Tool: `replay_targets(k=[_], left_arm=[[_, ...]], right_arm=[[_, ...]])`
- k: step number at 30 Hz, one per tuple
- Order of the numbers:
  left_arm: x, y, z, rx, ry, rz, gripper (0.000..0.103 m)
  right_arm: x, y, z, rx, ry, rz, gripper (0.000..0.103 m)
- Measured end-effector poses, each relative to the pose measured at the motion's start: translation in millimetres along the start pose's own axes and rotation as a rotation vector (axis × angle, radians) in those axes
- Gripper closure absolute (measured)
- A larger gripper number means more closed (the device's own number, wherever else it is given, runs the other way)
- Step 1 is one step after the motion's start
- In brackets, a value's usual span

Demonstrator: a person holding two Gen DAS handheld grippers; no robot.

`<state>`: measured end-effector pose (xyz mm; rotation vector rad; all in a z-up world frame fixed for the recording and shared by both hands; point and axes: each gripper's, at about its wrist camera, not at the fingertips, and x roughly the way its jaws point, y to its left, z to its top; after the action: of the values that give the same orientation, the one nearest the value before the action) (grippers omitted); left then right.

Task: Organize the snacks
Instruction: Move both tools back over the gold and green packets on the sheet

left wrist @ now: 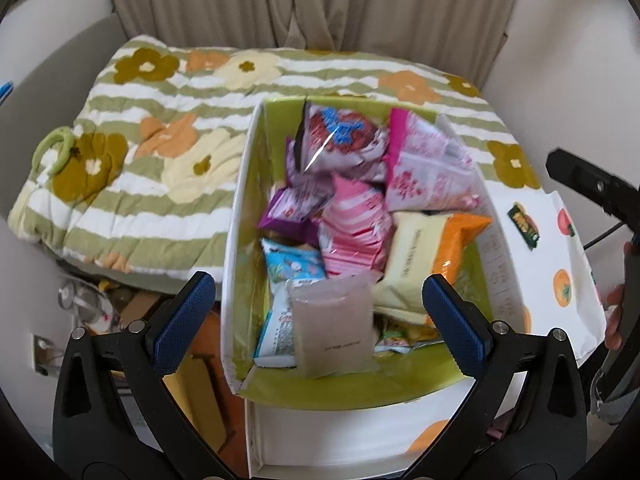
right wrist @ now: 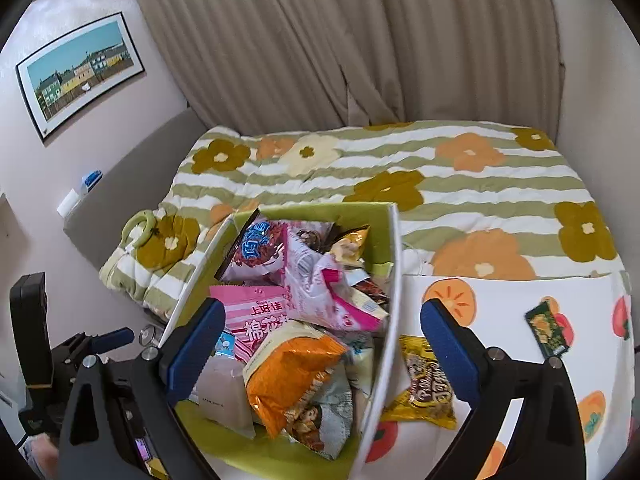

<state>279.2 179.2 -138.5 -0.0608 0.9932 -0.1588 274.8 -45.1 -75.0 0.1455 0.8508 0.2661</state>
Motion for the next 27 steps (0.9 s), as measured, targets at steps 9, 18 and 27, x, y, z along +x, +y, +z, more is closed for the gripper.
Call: replay_targets(k=[9,18,27], left_arm=[[-16,-43,16,0.053,-0.057,-0.069,0.001],[-16,-130,15,0.086,-0.084,-0.056,0.001],[14,-241,7,0.085,-0.091,0.049,0.001]], right_arm=[[-49,-37,-3,0.052,-0.066,-0.104,0.005],[-79,-109,-1,0.052,-0.115,-0.118,0.0],[-80,-182,5,-0.062,-0.031,-0.127,0.0]])
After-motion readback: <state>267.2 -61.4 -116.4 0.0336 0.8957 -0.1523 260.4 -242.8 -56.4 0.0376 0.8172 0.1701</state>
